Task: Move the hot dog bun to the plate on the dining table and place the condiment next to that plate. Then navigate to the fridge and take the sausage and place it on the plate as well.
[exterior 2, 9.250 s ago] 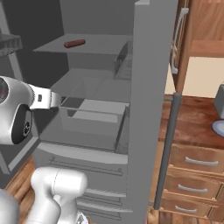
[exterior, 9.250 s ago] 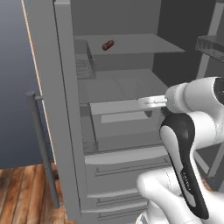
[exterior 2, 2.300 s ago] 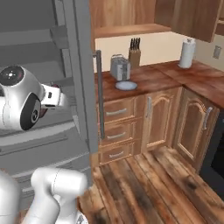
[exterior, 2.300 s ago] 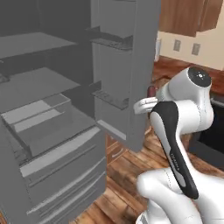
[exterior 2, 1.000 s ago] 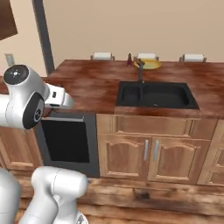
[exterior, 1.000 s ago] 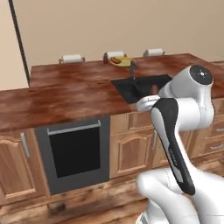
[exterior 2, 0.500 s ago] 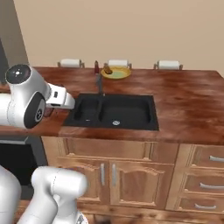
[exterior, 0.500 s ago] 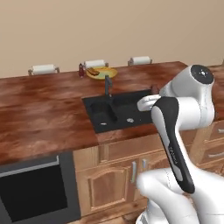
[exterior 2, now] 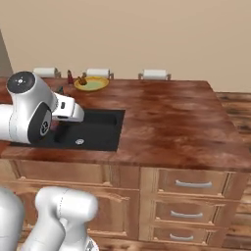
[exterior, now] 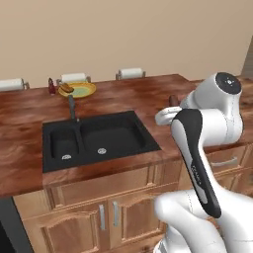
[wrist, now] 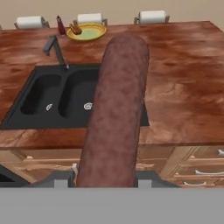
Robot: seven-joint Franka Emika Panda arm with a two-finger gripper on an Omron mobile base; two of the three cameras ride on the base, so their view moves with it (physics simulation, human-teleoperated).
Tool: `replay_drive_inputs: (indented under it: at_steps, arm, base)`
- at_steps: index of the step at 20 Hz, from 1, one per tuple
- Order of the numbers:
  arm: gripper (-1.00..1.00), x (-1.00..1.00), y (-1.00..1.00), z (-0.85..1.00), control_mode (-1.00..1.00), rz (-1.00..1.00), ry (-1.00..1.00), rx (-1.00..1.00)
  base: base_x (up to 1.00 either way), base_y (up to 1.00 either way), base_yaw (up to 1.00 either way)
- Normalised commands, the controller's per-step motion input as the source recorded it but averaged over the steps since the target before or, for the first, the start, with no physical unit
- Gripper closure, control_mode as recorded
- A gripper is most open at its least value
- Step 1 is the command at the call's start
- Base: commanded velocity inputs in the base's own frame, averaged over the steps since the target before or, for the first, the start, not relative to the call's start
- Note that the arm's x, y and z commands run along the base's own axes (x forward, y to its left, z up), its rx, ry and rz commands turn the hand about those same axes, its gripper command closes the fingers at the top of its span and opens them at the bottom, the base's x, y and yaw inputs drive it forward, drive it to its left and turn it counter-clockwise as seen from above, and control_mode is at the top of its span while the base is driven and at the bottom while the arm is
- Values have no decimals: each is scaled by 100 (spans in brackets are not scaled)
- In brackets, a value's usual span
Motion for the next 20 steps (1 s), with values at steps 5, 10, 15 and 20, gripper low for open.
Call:
replay_drive_inputs:
  at_steps: [5, 10, 15, 20]
  arm:
    - [100, 0, 0, 0, 100, 0, 0, 0]
    - [100, 0, 0, 0, 100, 0, 0, 0]
    - [100, 0, 0, 0, 100, 0, 0, 0]
    - [100, 0, 0, 0, 100, 0, 0, 0]
  base:
    - [-1, -100, 0]
    - [0, -100, 0]
    - [0, -100, 0]
    - [7, -100, 0]
